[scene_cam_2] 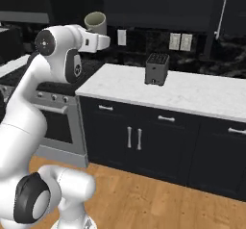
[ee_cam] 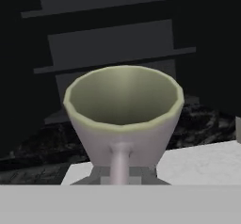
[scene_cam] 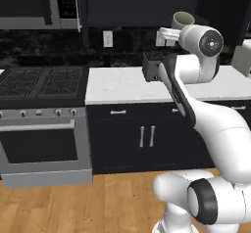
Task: Gather all objects into one cabinet and sort the glasses and bowls to opposite sides.
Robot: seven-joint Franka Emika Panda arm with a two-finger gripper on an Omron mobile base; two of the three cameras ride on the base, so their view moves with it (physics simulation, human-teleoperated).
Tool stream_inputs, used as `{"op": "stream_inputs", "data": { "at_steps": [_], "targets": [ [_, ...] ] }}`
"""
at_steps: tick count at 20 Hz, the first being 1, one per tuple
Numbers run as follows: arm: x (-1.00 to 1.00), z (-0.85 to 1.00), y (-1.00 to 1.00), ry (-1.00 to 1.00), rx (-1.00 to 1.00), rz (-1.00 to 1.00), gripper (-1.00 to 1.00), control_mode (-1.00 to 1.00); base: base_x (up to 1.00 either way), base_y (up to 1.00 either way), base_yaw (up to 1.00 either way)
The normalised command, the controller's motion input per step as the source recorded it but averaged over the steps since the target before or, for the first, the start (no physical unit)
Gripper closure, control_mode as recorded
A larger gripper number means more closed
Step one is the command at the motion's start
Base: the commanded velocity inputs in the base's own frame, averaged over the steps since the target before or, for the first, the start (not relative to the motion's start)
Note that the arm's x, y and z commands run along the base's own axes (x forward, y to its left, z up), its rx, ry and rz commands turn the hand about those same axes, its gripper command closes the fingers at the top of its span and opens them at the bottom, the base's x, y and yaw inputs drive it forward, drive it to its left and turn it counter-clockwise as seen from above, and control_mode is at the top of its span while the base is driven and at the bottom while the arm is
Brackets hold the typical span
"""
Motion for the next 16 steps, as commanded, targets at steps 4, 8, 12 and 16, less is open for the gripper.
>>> {"op": "stream_inputs", "data": {
  "at_steps": [4, 8, 12, 16],
  "targets": [
    [0.00, 0.00, 0.00, 0.00, 0.00, 0.00, 1.00, 1.00, -0.54, 0.24, 0.55],
    [0.00, 0.00, 0.00, 0.00, 0.00, 0.00, 1.00, 1.00, -0.55, 0.26, 0.56],
    [0.00, 0.00, 0.00, 0.00, 0.00, 0.00, 1.00, 1.00, -0.68, 0.21, 0.51],
    [0.00, 0.00, 0.00, 0.00, 0.00, 0.00, 1.00, 1.00, -0.70, 0.22, 0.47]
  ]
}}
